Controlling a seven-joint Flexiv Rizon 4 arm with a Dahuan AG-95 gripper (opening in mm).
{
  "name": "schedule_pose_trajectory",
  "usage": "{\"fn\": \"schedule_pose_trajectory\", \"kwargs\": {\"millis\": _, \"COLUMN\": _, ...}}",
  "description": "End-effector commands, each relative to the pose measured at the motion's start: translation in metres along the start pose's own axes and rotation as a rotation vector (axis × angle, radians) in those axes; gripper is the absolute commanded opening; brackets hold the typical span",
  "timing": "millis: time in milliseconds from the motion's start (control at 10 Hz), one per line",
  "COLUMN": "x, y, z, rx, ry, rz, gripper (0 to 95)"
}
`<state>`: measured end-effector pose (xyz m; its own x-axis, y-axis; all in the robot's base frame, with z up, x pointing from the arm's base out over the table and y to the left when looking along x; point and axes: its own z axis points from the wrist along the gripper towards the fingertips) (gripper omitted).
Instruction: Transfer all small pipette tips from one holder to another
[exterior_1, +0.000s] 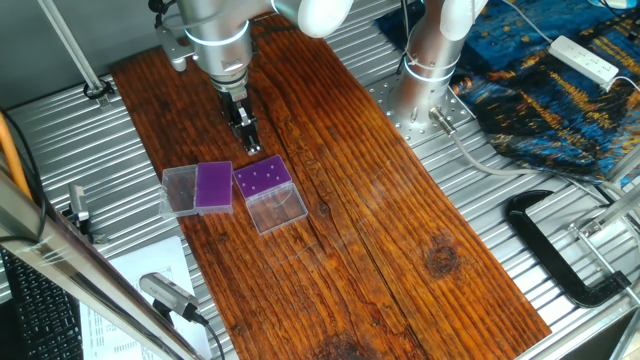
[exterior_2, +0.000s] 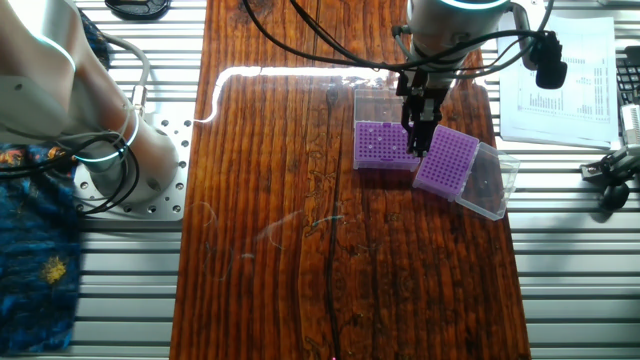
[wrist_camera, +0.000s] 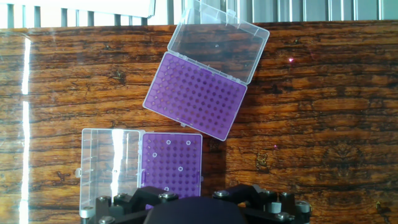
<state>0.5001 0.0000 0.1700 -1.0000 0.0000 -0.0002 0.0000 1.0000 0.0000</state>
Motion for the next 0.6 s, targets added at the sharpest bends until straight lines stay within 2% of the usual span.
{"fn": "schedule_pose_trajectory", "kwargs": {"millis": 100, "x": 0.0001, "y": 0.0, "z": 0.0, "rx": -0.002, "ry": 0.023, "rz": -0.256, "gripper": 0.0}}
{"fn": "schedule_pose_trajectory", "kwargs": {"millis": 600, "x": 0.0002, "y": 0.0, "z": -0.0001, "rx": -0.003, "ry": 0.028, "rz": -0.255, "gripper": 0.0}}
